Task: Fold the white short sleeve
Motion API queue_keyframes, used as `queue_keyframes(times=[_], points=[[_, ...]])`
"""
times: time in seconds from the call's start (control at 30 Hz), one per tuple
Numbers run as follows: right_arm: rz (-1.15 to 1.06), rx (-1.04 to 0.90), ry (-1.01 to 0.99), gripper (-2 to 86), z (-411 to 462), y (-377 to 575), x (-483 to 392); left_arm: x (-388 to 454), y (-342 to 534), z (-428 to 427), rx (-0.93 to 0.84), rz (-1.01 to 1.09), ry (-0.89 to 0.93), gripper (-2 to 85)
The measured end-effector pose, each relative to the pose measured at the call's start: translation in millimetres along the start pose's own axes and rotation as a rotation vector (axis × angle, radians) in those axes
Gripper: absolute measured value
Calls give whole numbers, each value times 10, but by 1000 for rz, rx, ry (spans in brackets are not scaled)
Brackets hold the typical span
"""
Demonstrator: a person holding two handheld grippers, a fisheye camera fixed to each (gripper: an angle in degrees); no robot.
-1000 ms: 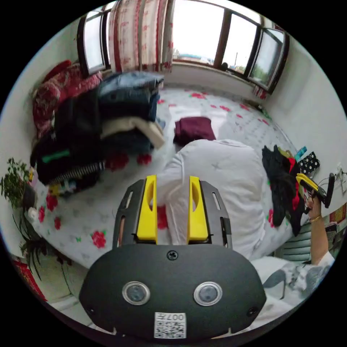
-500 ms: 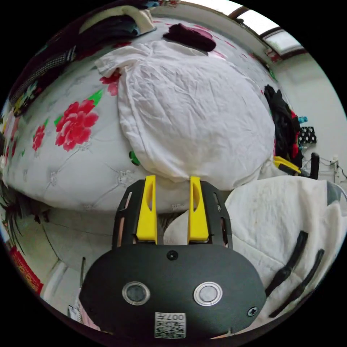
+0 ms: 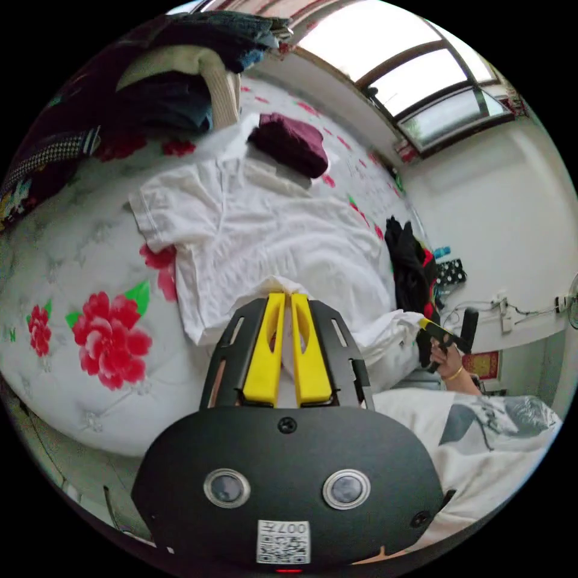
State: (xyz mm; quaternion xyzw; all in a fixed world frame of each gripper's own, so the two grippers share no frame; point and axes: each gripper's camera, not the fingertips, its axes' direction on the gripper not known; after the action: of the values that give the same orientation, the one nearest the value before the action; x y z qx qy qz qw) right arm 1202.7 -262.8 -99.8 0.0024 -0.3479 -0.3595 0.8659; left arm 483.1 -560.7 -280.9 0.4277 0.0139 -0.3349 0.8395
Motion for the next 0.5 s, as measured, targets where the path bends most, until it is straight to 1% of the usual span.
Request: queue_keyframes(times=[0.03,0.07,0.13,0.2,0.33,0.4,0.5], points=[[37,55,-4,8,-67,-25,72,-8,-39,19,1,0,-13,29],[47,66,14,10,-75,-35,95,-34,-87,79,-13,-13,-54,47],[84,49,121,19,-8,-39,164,-74,-75,168,-41,-57,-108,69],[110,46,150,24,36,37,210,-58,84,220,-29,-54,-135,81],[152,43,191,35,126,280,288,9,446,322,-52,-25,-108,80],[152,30,225,42,189,307,297,107,641,529,-126,2,-83,81],[122,-7,263,54,320,178,247,294,776,861,-229,74,-109,91]])
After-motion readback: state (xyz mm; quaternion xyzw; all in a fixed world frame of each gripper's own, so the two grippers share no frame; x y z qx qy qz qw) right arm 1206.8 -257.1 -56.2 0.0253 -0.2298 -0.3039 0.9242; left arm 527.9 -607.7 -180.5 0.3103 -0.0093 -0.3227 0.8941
